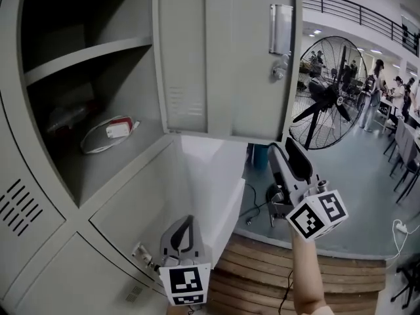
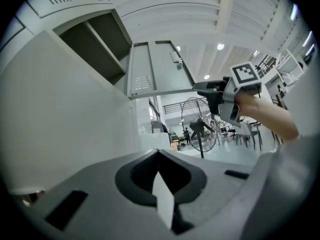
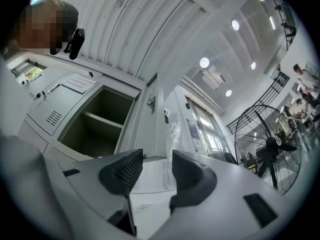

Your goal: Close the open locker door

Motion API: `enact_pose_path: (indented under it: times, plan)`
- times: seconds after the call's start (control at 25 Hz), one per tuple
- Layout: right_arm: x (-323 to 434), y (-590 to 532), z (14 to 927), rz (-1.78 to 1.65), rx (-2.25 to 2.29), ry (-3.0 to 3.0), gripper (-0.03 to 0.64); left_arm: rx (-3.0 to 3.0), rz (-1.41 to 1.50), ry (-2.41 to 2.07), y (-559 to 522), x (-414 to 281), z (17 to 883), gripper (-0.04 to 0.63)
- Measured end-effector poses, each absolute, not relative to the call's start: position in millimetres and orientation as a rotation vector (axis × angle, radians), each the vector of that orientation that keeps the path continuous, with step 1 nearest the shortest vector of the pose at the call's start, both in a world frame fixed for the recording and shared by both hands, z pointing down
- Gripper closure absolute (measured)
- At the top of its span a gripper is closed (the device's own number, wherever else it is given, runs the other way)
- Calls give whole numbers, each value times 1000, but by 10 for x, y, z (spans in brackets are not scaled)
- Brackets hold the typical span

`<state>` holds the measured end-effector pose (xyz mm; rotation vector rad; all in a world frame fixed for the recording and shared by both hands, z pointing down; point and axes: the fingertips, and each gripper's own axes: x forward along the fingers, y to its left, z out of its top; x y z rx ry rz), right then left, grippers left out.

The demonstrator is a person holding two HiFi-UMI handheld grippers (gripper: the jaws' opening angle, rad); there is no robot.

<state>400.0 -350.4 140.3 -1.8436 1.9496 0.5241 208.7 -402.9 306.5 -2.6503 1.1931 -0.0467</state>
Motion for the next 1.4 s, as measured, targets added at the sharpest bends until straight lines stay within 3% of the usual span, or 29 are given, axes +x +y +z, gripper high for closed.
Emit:
enact_pose_path:
  times: [1.4]
  plan:
    - [3171, -2886, 1385, 863, -1756, 2109, 500, -2493, -88, 1523, -3430, 1517, 3109, 597]
